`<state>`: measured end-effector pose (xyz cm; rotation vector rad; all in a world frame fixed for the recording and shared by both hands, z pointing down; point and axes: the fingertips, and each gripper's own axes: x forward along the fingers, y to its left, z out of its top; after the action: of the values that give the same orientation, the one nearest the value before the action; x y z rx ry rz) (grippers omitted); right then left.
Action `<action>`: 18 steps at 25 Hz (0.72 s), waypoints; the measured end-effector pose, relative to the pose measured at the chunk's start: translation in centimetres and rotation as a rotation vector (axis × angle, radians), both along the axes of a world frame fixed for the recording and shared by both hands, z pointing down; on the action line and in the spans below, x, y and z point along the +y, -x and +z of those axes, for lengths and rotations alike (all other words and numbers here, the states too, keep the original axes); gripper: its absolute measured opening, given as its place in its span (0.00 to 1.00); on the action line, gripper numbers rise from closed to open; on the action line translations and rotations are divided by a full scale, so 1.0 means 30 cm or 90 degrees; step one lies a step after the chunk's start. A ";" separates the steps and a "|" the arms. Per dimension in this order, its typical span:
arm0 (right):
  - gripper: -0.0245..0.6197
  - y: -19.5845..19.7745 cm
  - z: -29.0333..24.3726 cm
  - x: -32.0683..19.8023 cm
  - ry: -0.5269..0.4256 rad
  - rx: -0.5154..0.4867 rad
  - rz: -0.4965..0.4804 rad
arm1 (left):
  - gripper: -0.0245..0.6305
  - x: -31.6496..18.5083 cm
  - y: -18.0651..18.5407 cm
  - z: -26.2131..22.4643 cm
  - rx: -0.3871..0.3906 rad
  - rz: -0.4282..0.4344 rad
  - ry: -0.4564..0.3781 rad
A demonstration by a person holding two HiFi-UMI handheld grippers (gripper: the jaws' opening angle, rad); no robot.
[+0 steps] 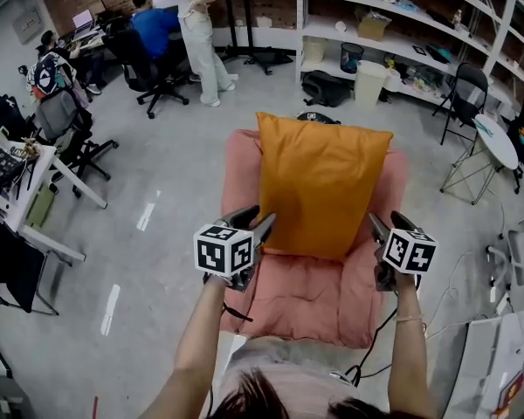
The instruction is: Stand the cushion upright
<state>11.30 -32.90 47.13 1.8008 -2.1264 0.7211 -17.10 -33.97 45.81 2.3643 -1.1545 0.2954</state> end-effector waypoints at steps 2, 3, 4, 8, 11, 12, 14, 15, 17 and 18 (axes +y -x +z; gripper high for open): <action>0.52 0.008 -0.002 0.040 0.000 -0.008 -0.007 | 0.30 0.038 -0.006 -0.006 0.001 -0.001 -0.001; 0.51 0.015 -0.003 0.060 0.001 -0.012 -0.012 | 0.30 0.057 -0.007 -0.009 0.003 -0.003 -0.002; 0.51 0.024 -0.004 0.080 0.001 -0.016 -0.020 | 0.30 0.076 -0.006 -0.012 0.004 -0.004 -0.003; 0.50 0.051 -0.018 0.160 -0.004 -0.010 -0.045 | 0.27 0.153 -0.010 -0.032 0.009 -0.004 -0.008; 0.42 0.052 -0.028 0.222 -0.009 0.007 -0.048 | 0.23 0.214 -0.015 -0.046 0.005 -0.005 -0.013; 0.40 0.051 -0.031 0.241 -0.012 0.011 -0.048 | 0.23 0.232 -0.018 -0.047 0.004 -0.005 -0.015; 0.39 0.052 -0.034 0.279 -0.014 0.012 -0.053 | 0.22 0.264 -0.025 -0.046 0.002 -0.006 -0.016; 0.39 0.053 -0.036 0.298 -0.014 0.011 -0.056 | 0.22 0.279 -0.029 -0.045 0.002 -0.006 -0.017; 0.39 0.055 -0.043 0.333 -0.014 0.011 -0.059 | 0.20 0.310 -0.036 -0.048 0.001 -0.007 -0.017; 0.39 0.055 -0.047 0.350 -0.015 0.011 -0.059 | 0.20 0.326 -0.038 -0.051 0.000 -0.007 -0.017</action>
<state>9.66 -22.40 45.71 1.7018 -2.1993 0.6568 -15.95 -24.17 44.29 2.3802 -1.1778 0.2774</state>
